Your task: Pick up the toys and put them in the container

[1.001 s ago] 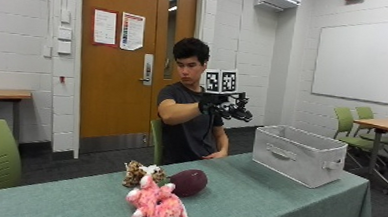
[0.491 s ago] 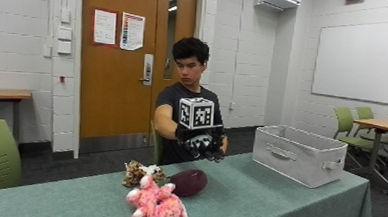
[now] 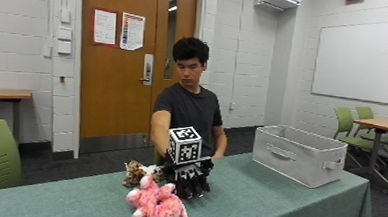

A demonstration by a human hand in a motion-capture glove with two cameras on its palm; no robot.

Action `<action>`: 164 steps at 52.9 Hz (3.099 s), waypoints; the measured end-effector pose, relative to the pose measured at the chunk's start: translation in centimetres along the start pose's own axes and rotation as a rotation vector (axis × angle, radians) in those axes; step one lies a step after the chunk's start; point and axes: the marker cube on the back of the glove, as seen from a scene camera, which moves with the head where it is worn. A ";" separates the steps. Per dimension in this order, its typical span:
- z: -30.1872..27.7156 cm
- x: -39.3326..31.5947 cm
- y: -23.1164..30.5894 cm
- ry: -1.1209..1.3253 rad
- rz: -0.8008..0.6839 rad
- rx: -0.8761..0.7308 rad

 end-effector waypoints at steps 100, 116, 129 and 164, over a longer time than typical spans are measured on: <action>-19.5 -61.9 11.8 0.139 -0.773 0.409; -17.5 -61.4 11.5 0.174 -0.710 0.236; -20.2 -54.8 11.4 0.207 -0.709 0.312; -23.5 -14.8 9.5 0.167 -0.246 0.291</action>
